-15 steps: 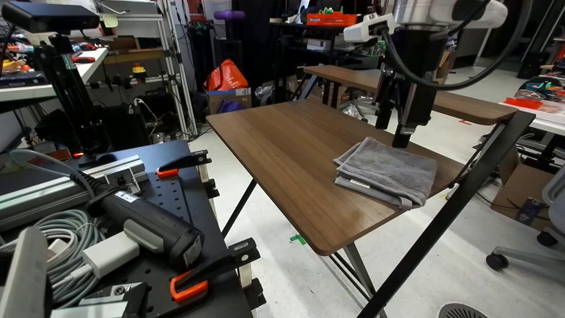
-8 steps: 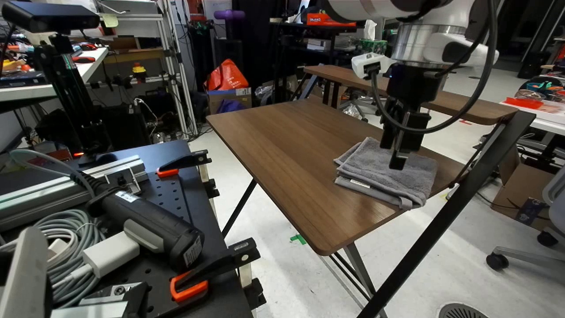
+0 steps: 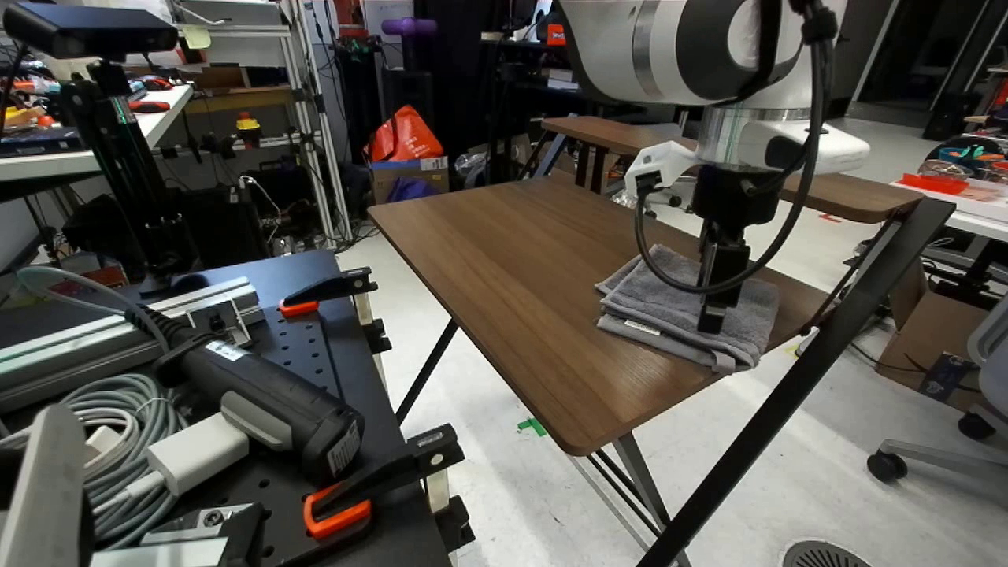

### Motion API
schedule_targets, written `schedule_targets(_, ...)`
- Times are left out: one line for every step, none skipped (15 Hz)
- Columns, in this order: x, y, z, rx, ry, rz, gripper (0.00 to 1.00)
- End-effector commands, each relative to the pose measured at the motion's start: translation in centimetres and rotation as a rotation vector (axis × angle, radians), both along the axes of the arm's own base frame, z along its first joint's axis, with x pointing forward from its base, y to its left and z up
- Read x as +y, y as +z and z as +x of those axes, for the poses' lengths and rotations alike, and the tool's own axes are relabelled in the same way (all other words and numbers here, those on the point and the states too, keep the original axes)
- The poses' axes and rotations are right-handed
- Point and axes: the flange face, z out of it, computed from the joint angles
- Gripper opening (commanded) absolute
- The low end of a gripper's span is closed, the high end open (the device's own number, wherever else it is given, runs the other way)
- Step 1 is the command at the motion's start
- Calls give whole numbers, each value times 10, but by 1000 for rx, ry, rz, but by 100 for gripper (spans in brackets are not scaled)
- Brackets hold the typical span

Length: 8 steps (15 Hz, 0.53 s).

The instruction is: Slide the towel to the left

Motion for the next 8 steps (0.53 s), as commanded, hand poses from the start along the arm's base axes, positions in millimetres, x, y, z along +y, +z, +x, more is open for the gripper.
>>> schedule_targets(18,-16,10,-28,-35,-5,100)
schedule_targets(25,-20,10,-26,-32,-7,100)
schedule_targets(31,-22,10,-25,-28,-10,100)
schedule_targets(39,-24,11,-22,-20,-7,100)
schedule_targets(47,-25,10,-21,-10,-7,100)
schedule_targets(58,-26,10,-17,6,-6,100)
schedule_targets(69,-27,9,-14,23,-7,100)
schedule_targets(82,-30,8,-11,45,-8,100)
